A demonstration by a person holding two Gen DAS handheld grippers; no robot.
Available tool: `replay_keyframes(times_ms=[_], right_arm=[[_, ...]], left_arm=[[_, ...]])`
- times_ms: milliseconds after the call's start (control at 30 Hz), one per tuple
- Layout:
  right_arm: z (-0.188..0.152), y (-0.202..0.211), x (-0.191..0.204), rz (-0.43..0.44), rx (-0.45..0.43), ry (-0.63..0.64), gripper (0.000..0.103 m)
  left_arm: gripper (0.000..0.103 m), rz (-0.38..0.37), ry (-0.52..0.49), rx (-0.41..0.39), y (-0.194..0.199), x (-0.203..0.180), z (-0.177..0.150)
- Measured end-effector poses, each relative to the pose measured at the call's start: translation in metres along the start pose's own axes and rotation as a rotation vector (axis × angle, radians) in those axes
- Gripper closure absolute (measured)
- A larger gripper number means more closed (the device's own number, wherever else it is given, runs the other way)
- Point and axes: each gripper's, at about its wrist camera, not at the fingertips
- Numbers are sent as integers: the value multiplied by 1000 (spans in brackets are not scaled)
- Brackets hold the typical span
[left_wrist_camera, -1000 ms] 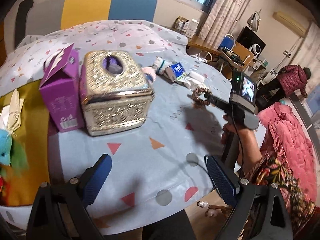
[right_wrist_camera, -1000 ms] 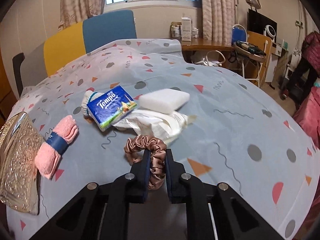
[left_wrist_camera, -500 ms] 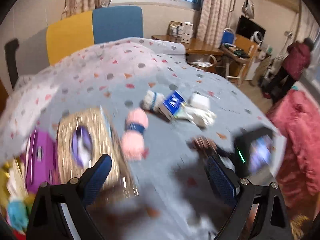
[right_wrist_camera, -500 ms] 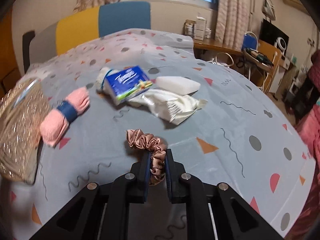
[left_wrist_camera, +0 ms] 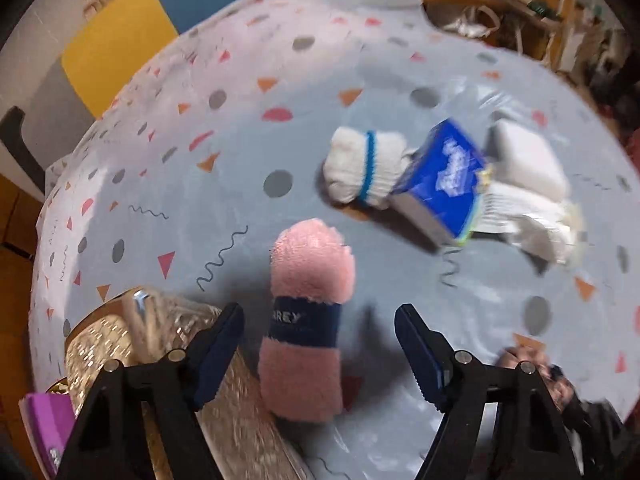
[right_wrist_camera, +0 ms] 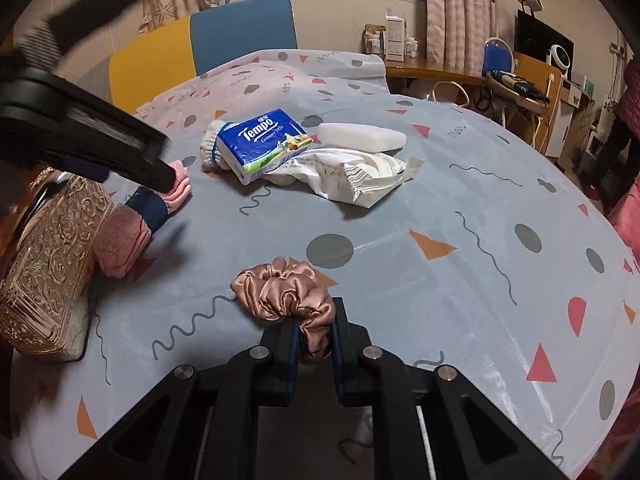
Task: Organize soft objects
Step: 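Grasp the pink towel roll with the left tool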
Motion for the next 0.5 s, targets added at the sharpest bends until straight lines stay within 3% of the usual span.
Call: replay_keyframes(times_ms=[233, 333, 500], right_arm=[[-1, -2, 11, -54, -1, 58, 89], [-3, -2, 15, -68, -4, 76, 89], [-3, -3, 10, -44, -8, 58, 88]], left_arm=[[28, 84, -66, 54, -23, -16, 13], [46, 61, -54, 89, -34, -16, 13], [60, 25, -18, 110, -42, -11, 11]])
Point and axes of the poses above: each gripper's, at about its wrist camera, not at the fingertips, and y roughly against the way its jaws point, x to its left, z to its top, and after that the axes turned 5 degrees about z, right-handed
